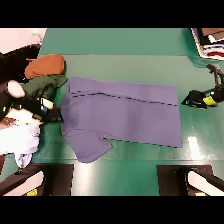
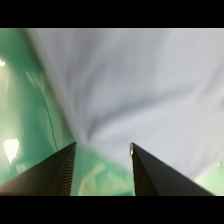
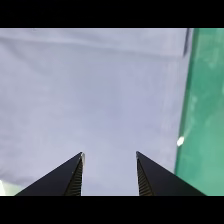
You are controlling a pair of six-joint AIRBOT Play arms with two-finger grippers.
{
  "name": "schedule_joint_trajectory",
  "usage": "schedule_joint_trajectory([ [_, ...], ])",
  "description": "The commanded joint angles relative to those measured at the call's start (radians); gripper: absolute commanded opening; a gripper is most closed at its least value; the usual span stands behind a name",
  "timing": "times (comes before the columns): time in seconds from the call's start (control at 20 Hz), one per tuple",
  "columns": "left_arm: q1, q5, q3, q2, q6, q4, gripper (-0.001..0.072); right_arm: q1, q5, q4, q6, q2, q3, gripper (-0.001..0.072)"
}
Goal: Fold the shirts.
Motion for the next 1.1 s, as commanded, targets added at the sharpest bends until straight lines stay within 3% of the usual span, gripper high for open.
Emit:
schedule_joint_trajectory([
  [0.0,0.0,-0.003,-0.237,0.181,-0.047,-0.023,0.0417,-0.051,0.001,0.058,-0.018,0.09,-0.088,0.0385],
  [0.3,0.0,0.153,-0.384,0.192,-0.023,-0.198,0.0416,-0.017,-0.014,0.058,-0.018,0.13,-0.1,0.0385],
  [0.7,0.0,0.242,-0.408,0.192,-0.013,-0.229,0.0402,0.063,-0.032,0.058,-0.013,0.13,-0.1,0.0385],
  [0.75,0.0,0.244,-0.407,0.192,-0.012,-0.241,0.016,0.062,-0.032,0.057,-0.012,0.13,-0.1,0.0385],
  [0.8,0.0,0.257,-0.407,0.192,-0.01,-0.252,0.0032,0.06,-0.032,0.057,-0.012,0.13,-0.1,0.0384],
  [0.95,0.0,0.234,-0.375,0.194,0.012,-0.259,0.002,0.03,0.015,0.043,-0.012,0.13,-0.103,0.0385],
  [1.05,0.0,0.188,-0.337,0.196,0.02,-0.252,0.0019,-0.032,0.09,-0.044,-0.011,0.136,-0.121,0.0385],
])
